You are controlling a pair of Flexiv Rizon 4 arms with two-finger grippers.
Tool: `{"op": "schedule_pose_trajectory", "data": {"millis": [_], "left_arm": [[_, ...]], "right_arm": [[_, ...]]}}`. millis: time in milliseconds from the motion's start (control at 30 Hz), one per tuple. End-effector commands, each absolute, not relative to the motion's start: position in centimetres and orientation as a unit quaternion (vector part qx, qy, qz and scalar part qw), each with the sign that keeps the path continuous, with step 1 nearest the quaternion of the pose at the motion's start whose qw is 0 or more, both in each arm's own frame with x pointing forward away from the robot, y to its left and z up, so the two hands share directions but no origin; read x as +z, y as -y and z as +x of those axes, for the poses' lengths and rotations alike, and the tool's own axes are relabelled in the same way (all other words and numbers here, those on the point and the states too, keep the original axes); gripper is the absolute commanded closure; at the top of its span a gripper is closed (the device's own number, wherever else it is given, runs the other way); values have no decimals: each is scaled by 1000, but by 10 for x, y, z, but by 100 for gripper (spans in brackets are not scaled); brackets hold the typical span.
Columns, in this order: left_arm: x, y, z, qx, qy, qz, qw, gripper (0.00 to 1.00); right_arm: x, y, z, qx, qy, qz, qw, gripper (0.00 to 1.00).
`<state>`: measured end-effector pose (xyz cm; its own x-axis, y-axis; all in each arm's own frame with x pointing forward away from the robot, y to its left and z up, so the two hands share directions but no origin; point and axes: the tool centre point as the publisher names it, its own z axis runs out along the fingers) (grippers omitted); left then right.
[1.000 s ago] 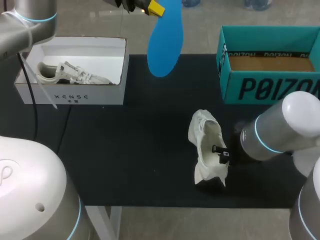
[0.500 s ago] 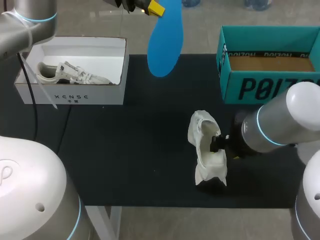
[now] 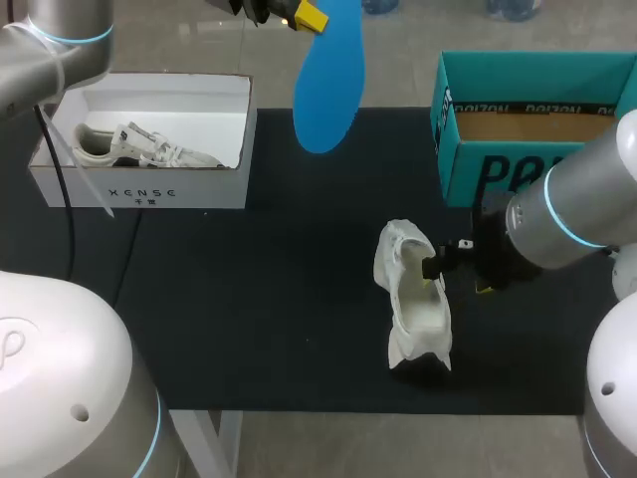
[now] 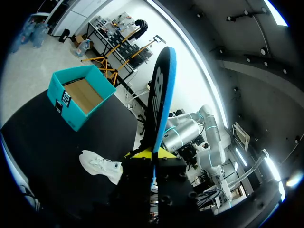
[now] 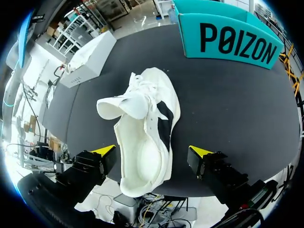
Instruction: Take the shoe out of the shoebox, open the shoe tongue, remove and reinsert the insole, then place the shoe into the shoebox
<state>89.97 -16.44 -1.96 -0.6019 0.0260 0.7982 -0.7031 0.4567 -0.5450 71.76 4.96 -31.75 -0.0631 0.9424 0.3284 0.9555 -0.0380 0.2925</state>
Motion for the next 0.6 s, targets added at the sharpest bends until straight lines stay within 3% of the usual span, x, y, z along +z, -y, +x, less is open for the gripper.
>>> {"op": "schedule_pose_trajectory", "data": {"millis": [33,167,300,600], "left_arm": [[-20,165,900,471,761,222,387,100],[-20,165,900,471,761,222,387,100],[-20,165,900,471,761,222,387,100],[-20,165,900,471,761,222,387,100]], "right_arm": [[-316,-46,714,-229,693,-684,16,0],[-316,-46,714,-229,693,-684,16,0],[-289,-39,716,-353,631,-680,121,0],[-274,-35,727,-407,555,-669,280,0]]}}
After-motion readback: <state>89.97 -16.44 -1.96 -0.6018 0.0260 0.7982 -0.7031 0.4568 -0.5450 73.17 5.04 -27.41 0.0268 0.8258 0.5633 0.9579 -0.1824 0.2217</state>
